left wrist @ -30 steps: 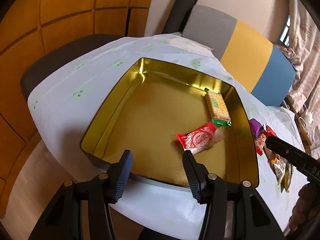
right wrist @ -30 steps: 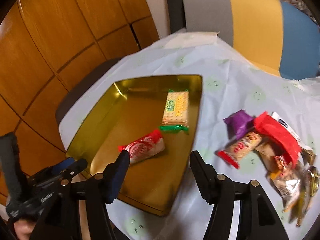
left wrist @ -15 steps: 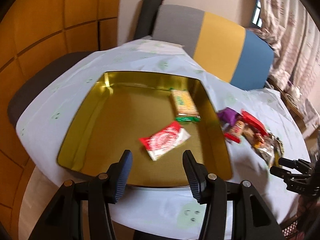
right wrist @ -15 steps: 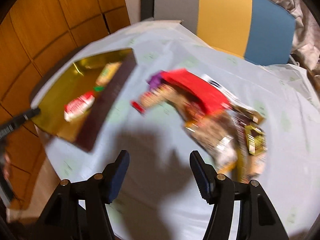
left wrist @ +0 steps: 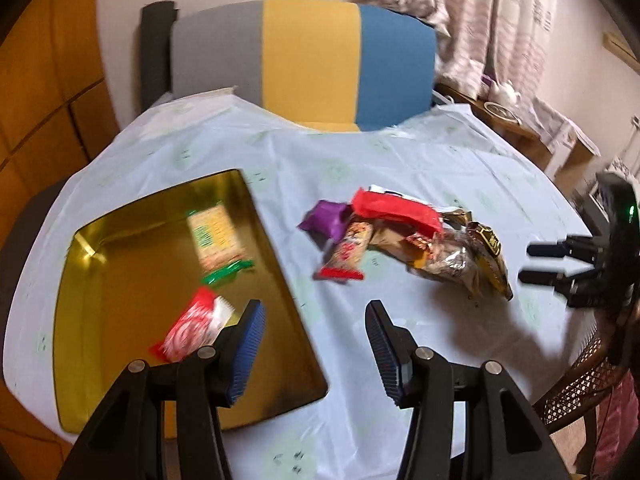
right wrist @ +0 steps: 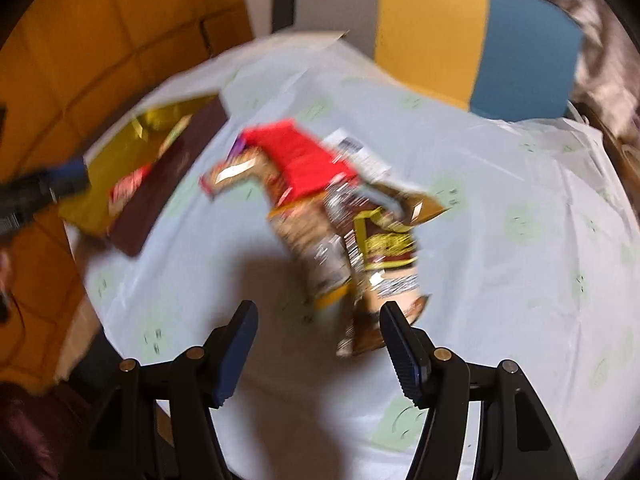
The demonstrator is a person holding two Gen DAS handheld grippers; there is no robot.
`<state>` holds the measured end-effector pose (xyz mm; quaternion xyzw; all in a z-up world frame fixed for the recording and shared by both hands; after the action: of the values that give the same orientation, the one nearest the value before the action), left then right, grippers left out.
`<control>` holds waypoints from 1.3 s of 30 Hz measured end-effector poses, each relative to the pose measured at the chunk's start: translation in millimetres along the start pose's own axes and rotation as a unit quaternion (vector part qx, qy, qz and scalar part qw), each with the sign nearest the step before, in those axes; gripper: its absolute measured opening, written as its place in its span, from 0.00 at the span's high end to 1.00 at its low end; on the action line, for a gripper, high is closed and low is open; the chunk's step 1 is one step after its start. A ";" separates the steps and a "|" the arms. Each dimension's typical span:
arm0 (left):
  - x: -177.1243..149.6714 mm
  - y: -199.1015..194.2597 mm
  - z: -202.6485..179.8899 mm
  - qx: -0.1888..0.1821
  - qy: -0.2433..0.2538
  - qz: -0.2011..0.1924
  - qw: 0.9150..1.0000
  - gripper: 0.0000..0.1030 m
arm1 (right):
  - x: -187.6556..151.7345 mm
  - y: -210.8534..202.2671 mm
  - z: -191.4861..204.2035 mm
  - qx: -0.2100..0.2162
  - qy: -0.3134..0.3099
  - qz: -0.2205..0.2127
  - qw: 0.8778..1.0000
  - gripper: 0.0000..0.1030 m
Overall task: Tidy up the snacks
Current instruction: 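Reach the left tool to the purple packet and close on it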
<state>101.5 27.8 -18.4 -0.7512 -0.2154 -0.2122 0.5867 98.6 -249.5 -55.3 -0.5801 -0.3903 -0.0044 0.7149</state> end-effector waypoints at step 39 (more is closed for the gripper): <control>81.1 204.8 -37.4 0.039 0.064 0.194 0.978 0.60 | 4.4 -20.4 -52.3 -0.004 0.106 -0.082 0.991 0.28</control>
<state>282.6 -47.3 -125.6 -0.7401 -0.0353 -0.1332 0.6582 121.2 -297.8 -37.2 -0.5451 -0.3588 -0.1257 0.7472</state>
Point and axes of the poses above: each gripper's, at about its wrist camera, not at the fingertips, and y roughly the way its jaws point, z to its left, x to its top, the point moved 4 cm from there along y, roughly the way its jaws point, and after that the axes turned 15 degrees about -y, right-handed, at the moved point
